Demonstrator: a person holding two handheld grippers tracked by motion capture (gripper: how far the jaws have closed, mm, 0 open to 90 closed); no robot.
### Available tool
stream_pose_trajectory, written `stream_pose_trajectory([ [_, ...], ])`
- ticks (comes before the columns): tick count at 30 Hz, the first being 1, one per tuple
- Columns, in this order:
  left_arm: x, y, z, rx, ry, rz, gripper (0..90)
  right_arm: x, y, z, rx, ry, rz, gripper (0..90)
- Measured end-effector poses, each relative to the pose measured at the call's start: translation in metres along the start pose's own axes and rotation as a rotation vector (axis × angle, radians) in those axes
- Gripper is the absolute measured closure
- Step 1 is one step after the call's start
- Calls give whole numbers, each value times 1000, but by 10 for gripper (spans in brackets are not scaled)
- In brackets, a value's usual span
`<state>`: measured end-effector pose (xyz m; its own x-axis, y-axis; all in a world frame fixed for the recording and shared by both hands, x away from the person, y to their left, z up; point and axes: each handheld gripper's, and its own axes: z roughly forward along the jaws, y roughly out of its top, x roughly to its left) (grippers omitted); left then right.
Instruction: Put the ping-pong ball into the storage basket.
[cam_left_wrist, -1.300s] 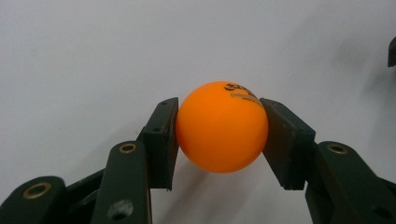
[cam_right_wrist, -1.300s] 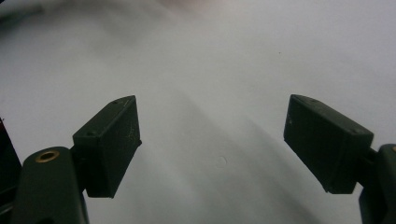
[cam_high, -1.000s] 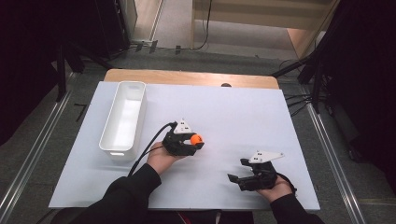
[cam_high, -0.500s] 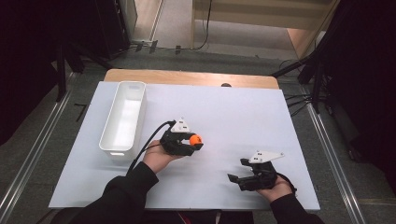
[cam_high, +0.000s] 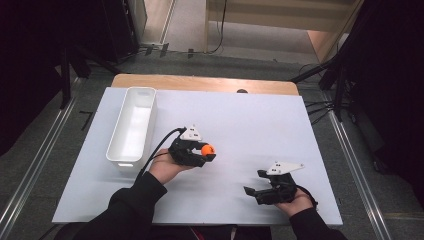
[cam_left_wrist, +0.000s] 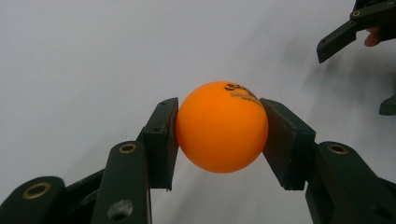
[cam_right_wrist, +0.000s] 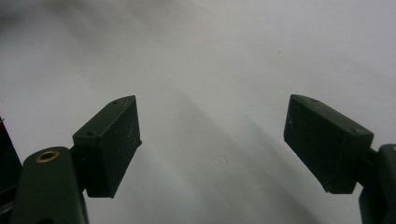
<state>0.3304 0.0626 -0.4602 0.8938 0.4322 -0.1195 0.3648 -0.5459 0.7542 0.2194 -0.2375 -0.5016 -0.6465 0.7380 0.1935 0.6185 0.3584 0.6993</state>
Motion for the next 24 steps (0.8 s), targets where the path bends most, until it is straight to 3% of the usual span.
stream_pose_trajectory([
  [7,0,2,-6,19,-21,12,502,0,0,0,-3,0,-6,174],
  [24,5,5,-20,36,-35,-10,502,0,0,0,1,5,0,174],
])
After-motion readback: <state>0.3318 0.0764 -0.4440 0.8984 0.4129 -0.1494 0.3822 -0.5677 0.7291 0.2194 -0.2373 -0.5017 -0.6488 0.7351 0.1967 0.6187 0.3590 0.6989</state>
